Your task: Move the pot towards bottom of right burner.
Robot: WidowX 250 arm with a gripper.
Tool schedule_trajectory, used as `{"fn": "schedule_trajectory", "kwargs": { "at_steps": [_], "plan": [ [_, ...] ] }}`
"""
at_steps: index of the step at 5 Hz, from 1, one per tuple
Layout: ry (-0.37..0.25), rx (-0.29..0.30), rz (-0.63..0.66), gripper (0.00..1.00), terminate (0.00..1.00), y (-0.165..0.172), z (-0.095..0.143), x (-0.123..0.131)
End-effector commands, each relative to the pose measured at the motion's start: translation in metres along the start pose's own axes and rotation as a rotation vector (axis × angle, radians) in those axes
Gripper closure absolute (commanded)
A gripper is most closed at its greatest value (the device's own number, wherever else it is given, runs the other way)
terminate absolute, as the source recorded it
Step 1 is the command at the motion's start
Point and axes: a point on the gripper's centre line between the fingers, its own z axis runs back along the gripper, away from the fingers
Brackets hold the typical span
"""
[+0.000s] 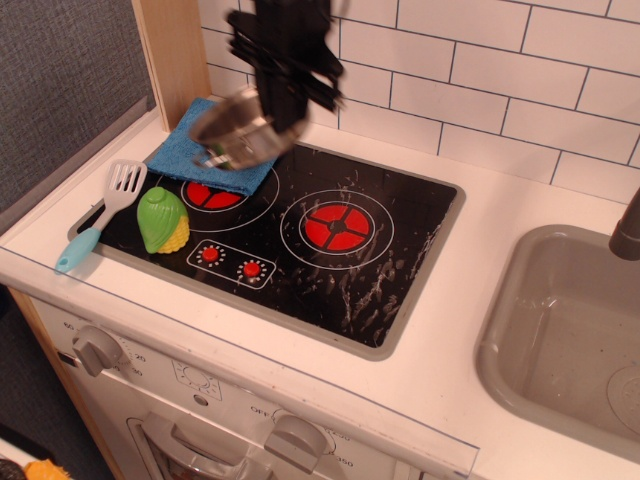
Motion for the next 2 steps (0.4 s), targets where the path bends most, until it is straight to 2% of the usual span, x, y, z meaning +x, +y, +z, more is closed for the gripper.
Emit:
{"fn": "schedule_trajectory", "kwargs": {
  "at_steps": [1,2],
  "plan": [
    [-0.052,0.047,-0.21,1.0,0.0,-0.06,0.01,-0.041],
    [-0.045,0.057,-0.257,1.0,0.0,-0.077,0.009,-0.057]
  ]
}}
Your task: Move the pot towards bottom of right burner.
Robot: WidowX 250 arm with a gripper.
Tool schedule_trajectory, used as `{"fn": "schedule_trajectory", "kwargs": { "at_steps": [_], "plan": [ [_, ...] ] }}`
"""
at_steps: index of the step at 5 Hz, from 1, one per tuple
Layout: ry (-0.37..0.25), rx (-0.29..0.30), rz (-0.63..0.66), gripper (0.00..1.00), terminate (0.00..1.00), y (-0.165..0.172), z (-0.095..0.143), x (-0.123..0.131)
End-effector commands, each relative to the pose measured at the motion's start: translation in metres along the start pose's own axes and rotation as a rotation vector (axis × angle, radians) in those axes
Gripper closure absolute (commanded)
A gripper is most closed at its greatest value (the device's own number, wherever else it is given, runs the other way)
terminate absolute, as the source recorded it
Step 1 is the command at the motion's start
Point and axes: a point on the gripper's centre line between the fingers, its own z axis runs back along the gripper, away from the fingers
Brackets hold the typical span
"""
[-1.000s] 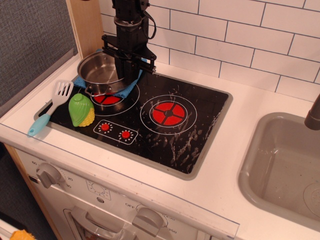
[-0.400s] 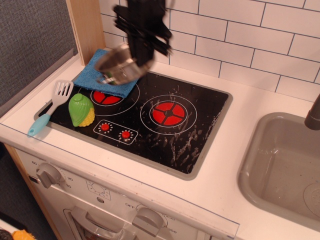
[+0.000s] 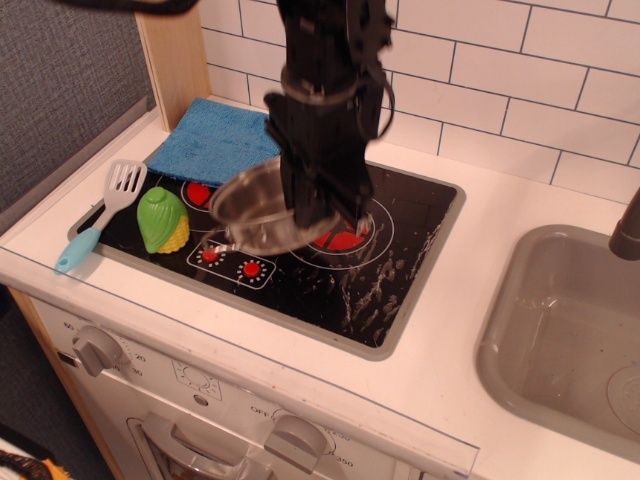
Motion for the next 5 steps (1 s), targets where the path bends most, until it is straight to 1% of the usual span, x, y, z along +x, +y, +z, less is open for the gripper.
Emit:
{"fn": "schedule_trajectory", "kwargs": {
  "at_steps": [1,3,4,5],
  "plan": [
    [-0.028,0.027,-0.074,1.0,0.0,-0.022,0.004,-0.015],
    [-0.014,-0.006,-0.137,1.0,0.0,-0.043,-0.005,-0.022],
    [0.002,-0.023,-0.156,0.0,0.0,-0.05,-0.008,-0.024],
    [0.017,-0.058,-0.129,0.0,0.0,-0.049,-0.007,-0.024]
  ]
}}
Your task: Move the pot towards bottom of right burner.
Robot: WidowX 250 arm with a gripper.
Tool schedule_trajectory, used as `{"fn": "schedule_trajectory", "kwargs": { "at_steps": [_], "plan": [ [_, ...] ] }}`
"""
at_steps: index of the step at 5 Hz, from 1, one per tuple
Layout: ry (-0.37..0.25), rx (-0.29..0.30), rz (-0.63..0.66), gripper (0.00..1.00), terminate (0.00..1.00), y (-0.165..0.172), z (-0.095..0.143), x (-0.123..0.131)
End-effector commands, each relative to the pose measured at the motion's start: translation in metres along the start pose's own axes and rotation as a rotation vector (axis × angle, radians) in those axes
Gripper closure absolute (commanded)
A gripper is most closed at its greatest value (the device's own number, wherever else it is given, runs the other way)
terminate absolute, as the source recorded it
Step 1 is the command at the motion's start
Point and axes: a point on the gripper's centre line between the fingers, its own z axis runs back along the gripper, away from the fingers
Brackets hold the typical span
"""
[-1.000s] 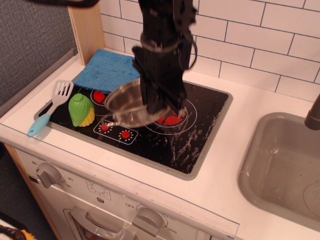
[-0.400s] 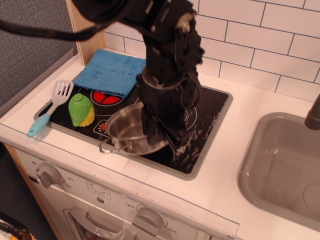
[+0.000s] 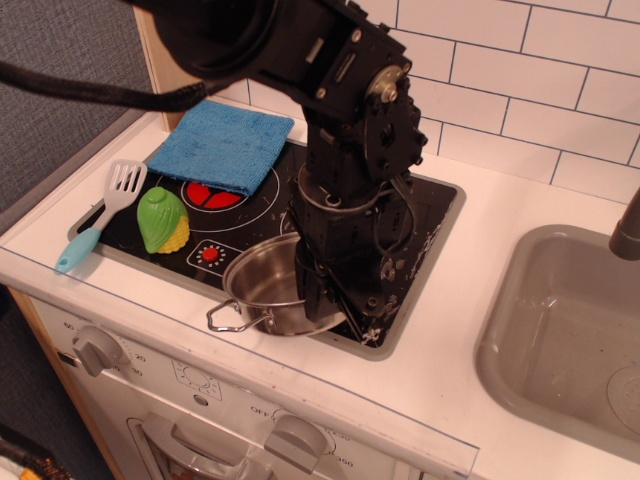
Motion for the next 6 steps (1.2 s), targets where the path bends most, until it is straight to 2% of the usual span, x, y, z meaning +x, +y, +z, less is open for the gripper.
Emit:
{"fn": "schedule_trajectory", "kwargs": {
  "at_steps": [1,2,3,4,5,6],
  "plan": [
    [-0.044,-0.063,0.09,0.0,0.0,0.013,0.015,-0.002],
    [-0.081,-0.124,0.237,0.0,0.0,0.031,0.025,-0.004],
    [-0.101,-0.152,0.429,0.0,0.0,0.048,0.034,-0.012],
    [-0.094,-0.145,0.504,0.0,0.0,0.058,0.033,-0.019],
    [-0.094,-0.145,0.504,0.0,0.0,0.058,0.033,-0.019],
    [-0.094,-0.145,0.504,0.0,1.0,0.058,0.033,-0.019]
  ]
}}
